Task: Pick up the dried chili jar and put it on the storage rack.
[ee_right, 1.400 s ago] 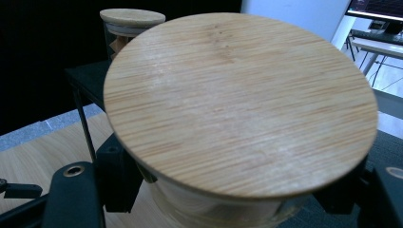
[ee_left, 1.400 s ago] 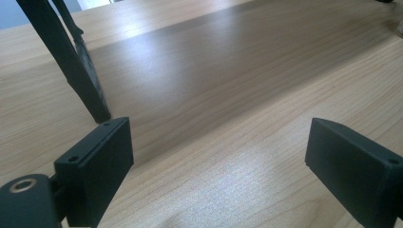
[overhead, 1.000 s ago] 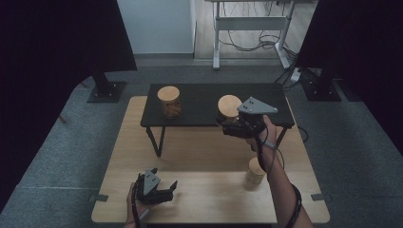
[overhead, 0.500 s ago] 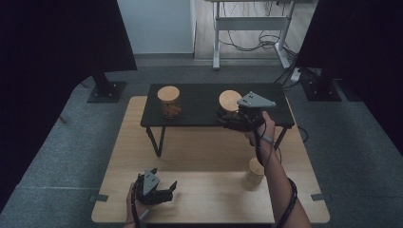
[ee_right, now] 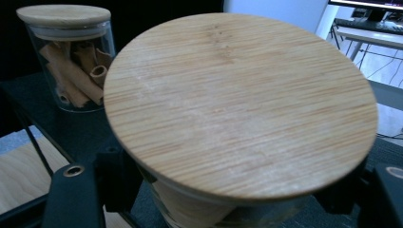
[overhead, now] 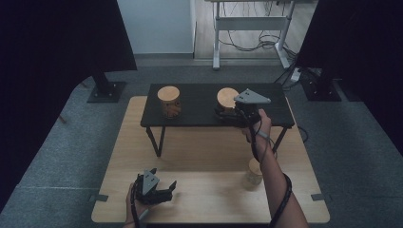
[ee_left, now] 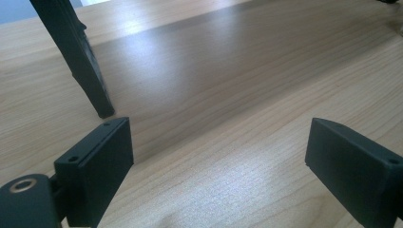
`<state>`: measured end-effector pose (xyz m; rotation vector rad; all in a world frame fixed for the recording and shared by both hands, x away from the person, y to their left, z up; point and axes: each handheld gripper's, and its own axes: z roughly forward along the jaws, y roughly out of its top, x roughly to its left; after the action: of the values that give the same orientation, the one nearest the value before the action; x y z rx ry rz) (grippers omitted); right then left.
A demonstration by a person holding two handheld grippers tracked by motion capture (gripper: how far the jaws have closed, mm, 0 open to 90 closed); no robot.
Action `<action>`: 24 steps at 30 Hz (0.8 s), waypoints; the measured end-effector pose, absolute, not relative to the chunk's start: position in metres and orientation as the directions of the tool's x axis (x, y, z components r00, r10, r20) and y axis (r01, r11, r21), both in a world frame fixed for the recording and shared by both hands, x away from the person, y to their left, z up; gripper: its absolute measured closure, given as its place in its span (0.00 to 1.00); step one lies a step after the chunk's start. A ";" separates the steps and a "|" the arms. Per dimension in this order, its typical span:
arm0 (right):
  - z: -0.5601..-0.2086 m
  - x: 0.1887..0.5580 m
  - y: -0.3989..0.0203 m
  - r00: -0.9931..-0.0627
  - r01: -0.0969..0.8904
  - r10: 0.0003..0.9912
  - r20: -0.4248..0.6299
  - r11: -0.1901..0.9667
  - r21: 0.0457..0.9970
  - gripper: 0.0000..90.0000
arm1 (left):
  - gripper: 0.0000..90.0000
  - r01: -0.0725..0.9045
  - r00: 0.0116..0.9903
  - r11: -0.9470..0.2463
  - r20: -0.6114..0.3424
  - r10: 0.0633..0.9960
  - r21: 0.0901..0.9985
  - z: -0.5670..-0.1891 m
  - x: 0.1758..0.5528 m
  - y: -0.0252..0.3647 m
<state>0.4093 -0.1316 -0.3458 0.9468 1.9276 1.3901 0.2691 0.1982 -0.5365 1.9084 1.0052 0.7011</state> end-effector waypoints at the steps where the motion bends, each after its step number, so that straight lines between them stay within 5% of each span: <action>1: -0.346 0.410 -0.131 -0.581 0.212 0.813 -0.047 0.207 0.955 0.28 | 0.09 0.375 0.520 -0.321 0.089 0.849 0.870 -0.537 0.269 0.198; 24: -0.357 0.423 -0.117 -0.528 0.229 0.843 -0.101 0.256 0.939 0.26 | 0.09 0.374 0.521 -0.326 0.094 0.849 0.868 -0.537 0.269 0.198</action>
<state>0.4230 -0.1168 -0.3567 0.9707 1.9140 1.2792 0.2687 0.1977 -0.5369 1.9138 1.0028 0.7068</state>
